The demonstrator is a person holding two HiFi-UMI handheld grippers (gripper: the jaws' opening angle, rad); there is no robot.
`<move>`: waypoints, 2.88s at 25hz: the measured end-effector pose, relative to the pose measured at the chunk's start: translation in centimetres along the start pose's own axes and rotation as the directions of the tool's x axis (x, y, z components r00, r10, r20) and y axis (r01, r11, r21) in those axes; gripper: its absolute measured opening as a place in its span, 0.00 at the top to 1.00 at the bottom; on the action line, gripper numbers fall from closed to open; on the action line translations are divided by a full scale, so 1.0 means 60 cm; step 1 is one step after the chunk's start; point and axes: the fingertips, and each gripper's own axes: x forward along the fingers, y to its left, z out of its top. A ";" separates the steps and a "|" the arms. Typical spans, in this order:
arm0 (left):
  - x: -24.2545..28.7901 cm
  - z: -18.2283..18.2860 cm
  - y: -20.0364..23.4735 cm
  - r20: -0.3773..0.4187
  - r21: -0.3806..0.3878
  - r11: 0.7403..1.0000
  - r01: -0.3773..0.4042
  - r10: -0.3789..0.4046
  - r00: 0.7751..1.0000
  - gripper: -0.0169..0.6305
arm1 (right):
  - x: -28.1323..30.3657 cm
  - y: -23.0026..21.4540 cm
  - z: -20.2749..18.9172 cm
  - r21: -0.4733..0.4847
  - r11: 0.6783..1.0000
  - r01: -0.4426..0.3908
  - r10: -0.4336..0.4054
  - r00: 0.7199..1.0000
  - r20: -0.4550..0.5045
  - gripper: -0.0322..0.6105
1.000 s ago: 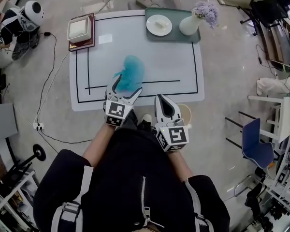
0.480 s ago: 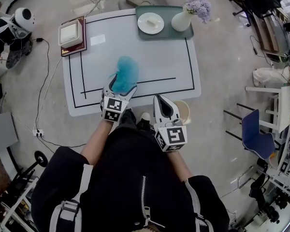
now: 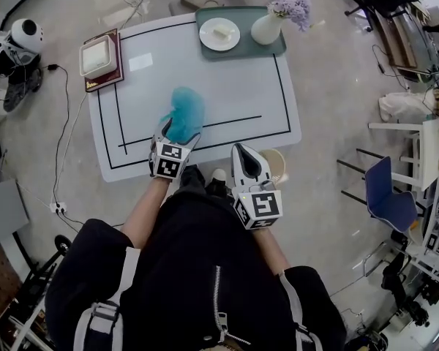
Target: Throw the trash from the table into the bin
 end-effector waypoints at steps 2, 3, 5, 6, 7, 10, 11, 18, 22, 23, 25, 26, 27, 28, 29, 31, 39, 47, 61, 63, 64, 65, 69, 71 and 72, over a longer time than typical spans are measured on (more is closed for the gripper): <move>0.009 -0.010 0.001 -0.027 -0.014 1.000 0.009 -0.010 1.000 0.35 | 0.001 -0.002 -0.001 0.004 1.000 0.010 -0.010 1.000 0.001 0.94; 0.013 -0.016 0.003 -0.040 -0.018 1.000 0.012 -0.013 0.999 0.35 | 0.001 -0.003 -0.001 0.006 1.000 0.014 -0.014 1.000 0.001 0.94; 0.018 -0.026 0.004 -0.069 -0.030 0.999 0.019 -0.021 0.997 0.35 | 0.001 -0.003 -0.002 0.008 1.000 0.022 -0.022 1.000 0.000 0.94; 0.020 -0.031 0.004 -0.083 -0.040 0.999 0.024 -0.027 0.996 0.35 | 0.001 -0.003 -0.003 0.011 1.000 0.026 -0.026 1.000 -0.001 0.94; 0.021 -0.034 0.005 -0.094 -0.047 0.998 0.029 -0.033 0.995 0.35 | 0.001 -0.004 -0.005 0.017 0.999 0.031 -0.031 1.000 -0.002 0.94; 0.028 -0.045 0.004 -0.123 -0.050 0.998 0.048 -0.054 0.991 0.35 | 0.000 -0.009 -0.009 0.048 0.998 0.051 -0.051 0.999 -0.002 0.94; 0.030 -0.049 0.004 -0.132 -0.050 0.997 0.055 -0.062 0.989 0.35 | -0.001 -0.010 -0.010 0.053 0.997 0.059 -0.059 0.998 -0.002 0.94; 0.040 -0.072 0.001 -0.184 -0.042 0.995 0.095 -0.101 0.978 0.35 | -0.002 -0.009 -0.027 0.088 0.991 0.099 -0.099 0.995 -0.010 0.94; 0.050 -0.079 0.002 -0.196 -0.017 0.994 0.108 -0.110 0.974 0.35 | -0.004 -0.007 -0.037 0.112 0.987 0.119 -0.118 0.993 -0.018 0.94; 0.052 -0.081 0.002 -0.197 -0.006 0.994 0.113 -0.112 0.974 0.35 | -0.003 -0.006 -0.040 0.116 0.986 0.123 -0.121 0.992 -0.021 0.94; 0.052 -0.081 0.001 -0.199 0.009 0.992 0.127 -0.123 0.972 0.40 | -0.001 -0.003 -0.048 0.126 0.984 0.128 -0.126 0.992 -0.027 0.94; 0.050 -0.082 0.000 -0.206 0.010 0.990 0.137 -0.132 0.969 0.47 | 0.001 -0.001 -0.051 0.132 0.983 0.130 -0.127 0.991 -0.029 0.94; 0.049 -0.085 0.000 -0.215 0.009 0.989 0.148 -0.143 0.966 0.56 | 0.002 0.001 -0.053 0.136 0.982 0.131 -0.128 0.991 -0.030 0.94; 0.047 -0.086 0.000 -0.221 0.012 0.988 0.156 -0.150 0.964 0.66 | 0.004 0.002 -0.055 0.139 0.982 0.132 -0.129 0.991 -0.031 0.94; 0.047 -0.086 0.001 -0.223 0.019 0.987 0.161 -0.152 0.963 0.73 | 0.005 0.003 -0.056 0.141 0.981 0.133 -0.130 0.991 -0.030 0.94; 0.047 -0.083 0.002 -0.213 0.040 0.986 0.160 -0.148 0.966 0.85 | 0.003 0.002 -0.057 0.148 0.979 0.140 -0.137 0.990 -0.028 0.94; 0.036 -0.054 -0.023 -0.153 0.092 0.985 0.143 -0.128 0.980 0.90 | -0.028 -0.011 -0.057 0.155 0.976 0.150 -0.151 0.988 -0.003 0.94; 0.040 -0.013 -0.107 -0.091 0.143 0.976 0.165 -0.153 0.984 0.90 | -0.104 -0.066 -0.067 0.168 0.970 0.179 -0.185 0.982 0.024 0.94; 0.057 0.023 -0.364 -0.105 0.298 0.908 0.294 -0.275 0.956 0.90 | -0.287 -0.191 -0.113 0.256 0.926 0.277 -0.303 0.950 0.069 0.94; 0.060 0.032 -0.403 -0.105 0.317 0.897 0.308 -0.290 0.951 0.90 | -0.311 -0.211 -0.120 0.267 0.920 0.286 -0.316 0.946 0.076 0.94; 0.062 0.033 -0.422 -0.110 0.325 0.891 0.318 -0.298 0.948 0.90 | -0.322 -0.220 -0.123 0.272 0.917 0.291 -0.322 0.943 0.079 0.94; 0.065 0.031 -0.441 -0.116 0.333 0.884 0.328 -0.307 0.945 0.90 | -0.334 -0.229 -0.126 0.277 0.914 0.295 -0.328 0.941 0.082 0.94; 0.074 0.027 -0.516 -0.128 0.367 0.860 0.354 -0.331 0.935 0.90 | -0.388 -0.264 -0.144 0.297 0.903 0.311 -0.352 0.931 0.093 0.94; 0.078 0.026 -0.555 -0.132 0.376 0.852 0.365 -0.340 0.931 0.90 | -0.416 -0.281 -0.155 0.299 0.899 0.319 -0.361 0.927 0.096 0.94; 0.080 0.026 -0.575 -0.131 0.383 0.847 0.369 -0.346 0.929 0.90 | -0.431 -0.289 -0.161 0.299 0.898 0.324 -0.366 0.926 0.097 0.94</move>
